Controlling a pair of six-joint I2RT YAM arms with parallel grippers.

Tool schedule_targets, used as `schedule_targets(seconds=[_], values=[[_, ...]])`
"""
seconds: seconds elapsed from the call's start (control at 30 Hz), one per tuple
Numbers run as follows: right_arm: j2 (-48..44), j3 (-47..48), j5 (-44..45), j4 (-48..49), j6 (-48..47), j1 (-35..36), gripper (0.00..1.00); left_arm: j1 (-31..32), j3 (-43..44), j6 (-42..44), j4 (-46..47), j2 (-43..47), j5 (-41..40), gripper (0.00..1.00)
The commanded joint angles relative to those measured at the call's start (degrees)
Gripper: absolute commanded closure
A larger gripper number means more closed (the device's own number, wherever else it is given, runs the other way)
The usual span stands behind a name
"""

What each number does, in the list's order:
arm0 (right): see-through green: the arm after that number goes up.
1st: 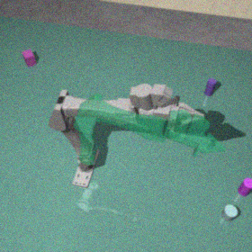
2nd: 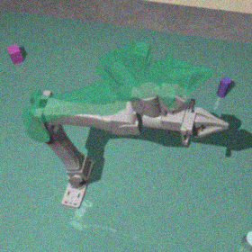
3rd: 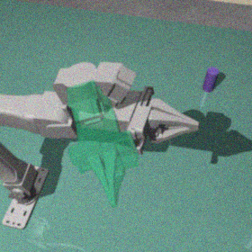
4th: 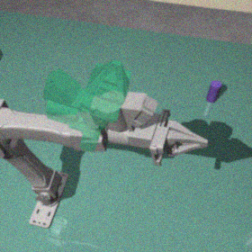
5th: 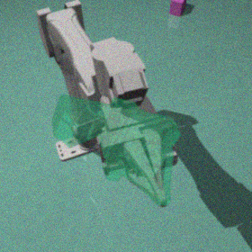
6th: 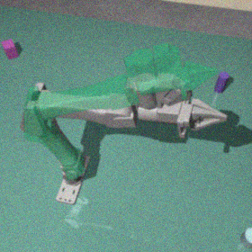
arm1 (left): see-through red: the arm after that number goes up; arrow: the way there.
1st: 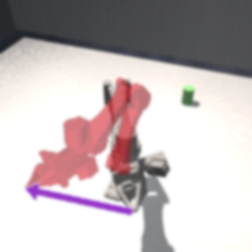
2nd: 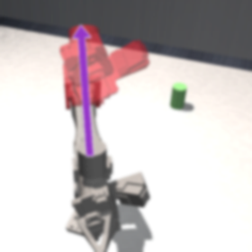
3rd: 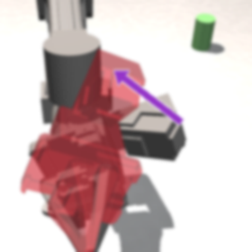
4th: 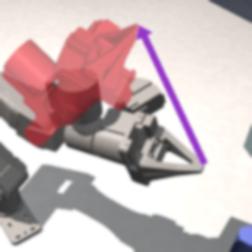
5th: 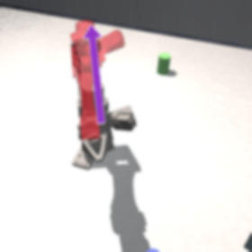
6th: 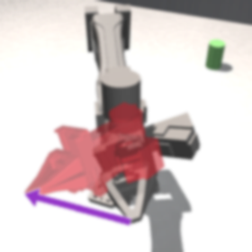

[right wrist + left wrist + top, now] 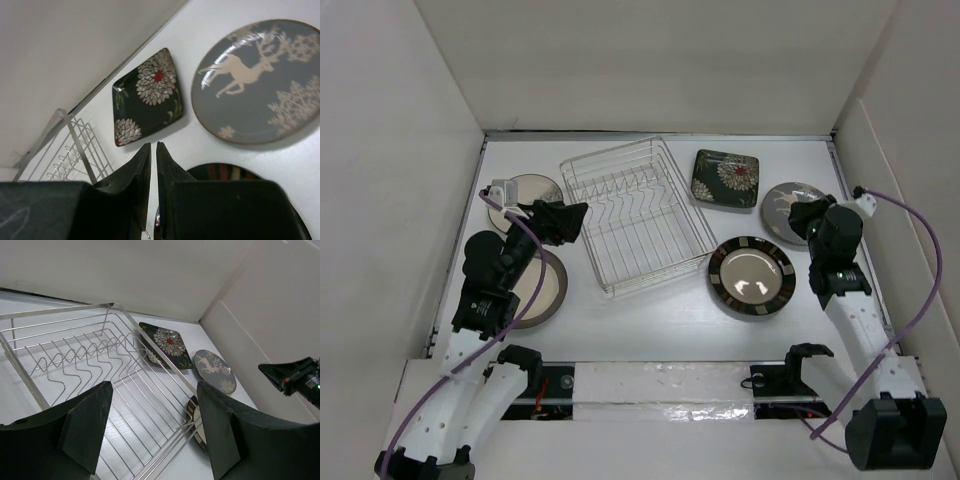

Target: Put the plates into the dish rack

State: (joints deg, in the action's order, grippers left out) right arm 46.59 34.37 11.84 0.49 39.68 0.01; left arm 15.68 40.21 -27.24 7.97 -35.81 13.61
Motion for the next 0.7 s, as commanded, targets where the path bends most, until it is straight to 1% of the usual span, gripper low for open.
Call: schedule_targets(seconds=[0.0, 0.03, 0.07, 0.1, 0.13, 0.2, 0.23, 0.27, 0.3, 0.33, 0.37, 0.4, 0.43, 0.47, 0.5, 0.53, 0.67], values=[[5.69, 7.01, -6.91, 5.22, -6.89, -0.36, 0.81, 0.23, 2.07, 0.88, 3.28, 0.83, 1.51, 0.35], [9.80, 8.42, -9.18, 5.48, -8.99, -0.36, 0.77, 0.23, 1.90, 1.05, 3.37, 0.92, 1.42, 0.37], [11.84, 12.35, -9.98, 4.61, -10.14, -0.36, 0.73, 0.23, 1.89, 1.23, 3.28, 1.01, 1.34, 0.38], [13.77, 14.56, -9.82, 3.47, -11.28, -0.36, 0.66, 0.23, 1.81, 1.32, 3.11, 0.83, 1.42, 0.39], [17.27, 16.33, -8.86, 2.85, -12.86, -0.36, 0.63, 0.23, 1.81, 1.32, 3.11, 0.66, 1.77, 0.41], [20.54, 20.88, -9.28, 2.85, -14.19, -0.36, 0.62, 0.23, 1.54, 0.97, 3.72, 0.48, 3.00, 0.43], [22.13, 22.31, -9.90, 3.46, -14.80, -0.36, 0.67, 0.23, 1.37, 0.88, 3.90, 0.57, 3.27, 0.47], [25.19, 23.45, -10.08, 4.16, -14.90, -0.36, 0.74, 0.23, 1.28, 0.70, 4.07, 0.57, 3.53, 0.51], [26.96, 26.07, -10.60, 4.34, -14.81, -0.36, 0.89, 0.23, 1.10, 0.70, 4.60, 0.57, 4.05, 0.54], [28.63, 27.66, -11.39, 4.26, -14.72, -0.36, 0.96, 0.23, 1.10, 0.70, 4.69, 0.48, 4.15, 0.61], [32.21, 29.07, -12.88, 4.34, -14.81, -0.36, 1.00, 0.23, 1.10, 0.70, 4.69, 0.13, 4.23, 0.67], [34.25, 30.57, -13.59, 4.34, -14.72, -0.88, 1.00, 0.23, 1.10, 0.61, 4.69, 0.04, 4.41, 0.76], [36.36, 34.15, -15.68, 3.99, -14.81, -0.89, 1.00, 0.23, 1.02, 0.70, 4.69, 0.13, 4.50, 0.96], [38.56, 36.45, -16.49, 2.08, -14.98, -0.89, 1.00, 0.23, 1.10, 0.79, 4.60, 0.30, 4.50, 1.00], [43.02, 38.64, -16.75, 1.10, -15.07, -1.50, 1.00, 0.23, 1.10, 0.96, 4.43, 0.48, 4.24, 1.00], [45.06, 42.23, -17.37, 0.13, -16.20, -1.51, 1.00, 0.23, 1.10, 1.05, 4.43, 0.57, 4.06, 1.00], [52.98, 49.36, -16.14, -2.60, -19.73, -2.99, 1.00, 0.23, 1.10, 1.05, 4.25, 0.04, 4.15, 1.00]])
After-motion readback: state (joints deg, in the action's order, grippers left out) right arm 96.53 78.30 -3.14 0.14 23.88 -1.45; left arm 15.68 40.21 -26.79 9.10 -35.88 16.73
